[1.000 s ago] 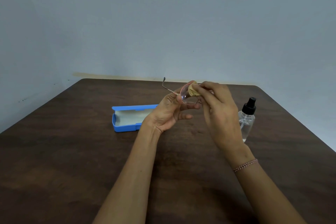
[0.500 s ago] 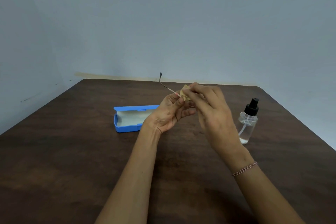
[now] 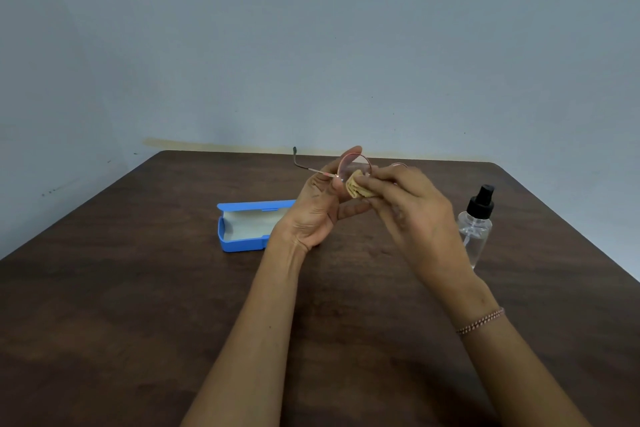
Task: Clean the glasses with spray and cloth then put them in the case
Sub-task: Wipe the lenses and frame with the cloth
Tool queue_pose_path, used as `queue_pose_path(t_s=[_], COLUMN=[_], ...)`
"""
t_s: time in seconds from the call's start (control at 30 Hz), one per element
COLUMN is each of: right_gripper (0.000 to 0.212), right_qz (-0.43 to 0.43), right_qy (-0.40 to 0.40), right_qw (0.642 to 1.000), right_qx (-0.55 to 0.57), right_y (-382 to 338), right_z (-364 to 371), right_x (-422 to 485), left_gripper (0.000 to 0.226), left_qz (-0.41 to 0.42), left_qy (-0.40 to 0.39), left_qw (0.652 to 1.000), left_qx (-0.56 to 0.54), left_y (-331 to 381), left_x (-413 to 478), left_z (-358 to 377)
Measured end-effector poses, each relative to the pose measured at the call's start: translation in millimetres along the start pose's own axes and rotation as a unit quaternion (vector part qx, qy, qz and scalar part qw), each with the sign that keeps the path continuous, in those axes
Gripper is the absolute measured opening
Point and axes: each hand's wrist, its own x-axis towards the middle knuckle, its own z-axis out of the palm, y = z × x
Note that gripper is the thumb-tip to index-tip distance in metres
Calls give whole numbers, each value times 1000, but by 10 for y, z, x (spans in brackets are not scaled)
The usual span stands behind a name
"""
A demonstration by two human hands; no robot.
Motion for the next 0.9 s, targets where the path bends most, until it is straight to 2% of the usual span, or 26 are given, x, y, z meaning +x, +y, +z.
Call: queue_pose_path(t_s=[0.17, 0.33, 0.4, 0.57, 0.63, 0.77, 0.9], right_gripper=[30, 28, 28, 30, 29, 27, 28], right_qz=[31, -12, 0, 57, 45, -3, 29], right_qy=[49, 12, 10, 57, 62, 22, 29], right_qw=[998, 1000, 1000, 996, 997, 1000, 999], right_qx=[-31, 2, -11, -41, -27, 20, -10], right_y=[-28, -42, -13, 14, -18, -43, 65], right_z=[30, 43, 32, 20, 37, 65, 28], right_x=[-5, 6, 10, 3, 5, 4, -11], left_gripper=[63, 62, 70, 62, 62, 57, 58], left_qz=[-27, 2, 9, -12, -15, 4, 3], left_qy=[-7, 12, 19, 6, 4, 9, 10], left_qw=[999, 1000, 1000, 1000, 1000, 1000, 1000], left_qx=[20, -5, -19, 5, 2, -20, -21], left_y=[-50, -24, -1, -54, -59, -28, -32], left_x=[23, 3, -7, 18, 24, 8, 12], left_z=[63, 24, 12, 70, 72, 46, 59])
